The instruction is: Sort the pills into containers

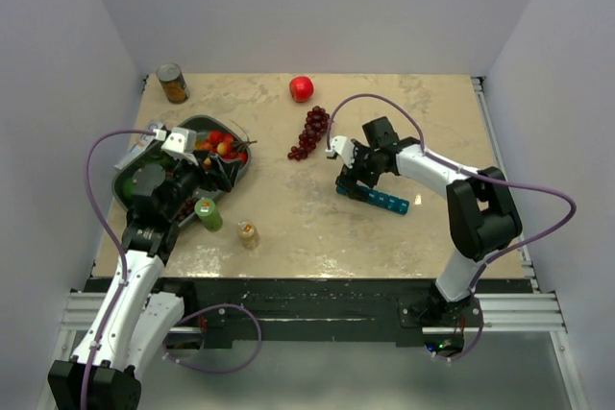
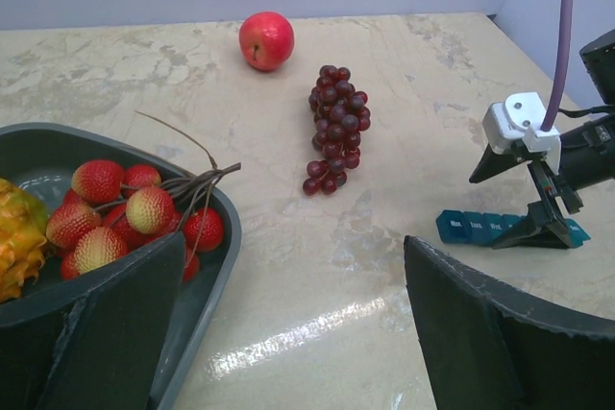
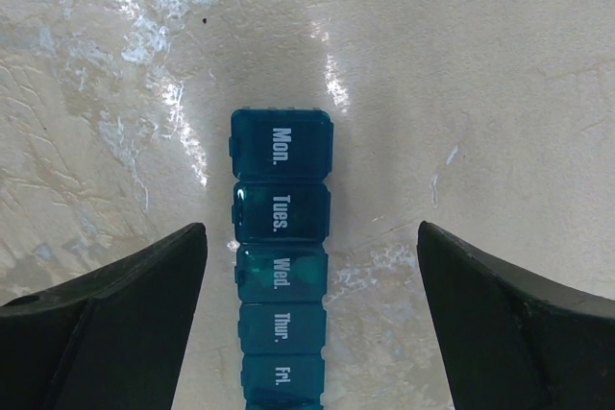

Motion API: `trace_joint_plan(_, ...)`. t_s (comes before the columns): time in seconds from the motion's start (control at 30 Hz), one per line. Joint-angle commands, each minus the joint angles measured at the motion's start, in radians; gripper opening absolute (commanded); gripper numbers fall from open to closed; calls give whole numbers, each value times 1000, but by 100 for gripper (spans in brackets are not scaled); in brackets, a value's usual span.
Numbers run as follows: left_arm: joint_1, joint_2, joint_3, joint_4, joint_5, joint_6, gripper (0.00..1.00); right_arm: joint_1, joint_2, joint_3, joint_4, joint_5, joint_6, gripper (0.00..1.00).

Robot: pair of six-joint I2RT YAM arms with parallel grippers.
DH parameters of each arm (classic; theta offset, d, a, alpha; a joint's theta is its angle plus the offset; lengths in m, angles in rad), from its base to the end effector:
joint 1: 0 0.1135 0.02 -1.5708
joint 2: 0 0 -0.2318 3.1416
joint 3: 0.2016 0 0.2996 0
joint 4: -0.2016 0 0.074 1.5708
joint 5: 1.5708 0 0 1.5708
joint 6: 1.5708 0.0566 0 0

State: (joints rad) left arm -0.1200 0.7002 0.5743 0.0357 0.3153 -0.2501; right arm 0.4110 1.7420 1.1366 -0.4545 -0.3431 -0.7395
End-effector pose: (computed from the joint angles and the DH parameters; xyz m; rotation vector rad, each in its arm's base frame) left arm 0.2647 -0.0496 0.2740 0.1333 1.6796 -0.5408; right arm 0.3566 0.1762 0.1131 -1.4933 2.0897 0.3290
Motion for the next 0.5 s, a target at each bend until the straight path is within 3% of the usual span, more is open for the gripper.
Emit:
trace_joint_plan(0.0,-1,-10,-1,32,19,9,100,-14,-24,25,-19,-13,6,92)
trace_joint_plan(0.47,-3,-4,-4,39,44,9,100,-144,-150,-106,-46,-63,-84,89)
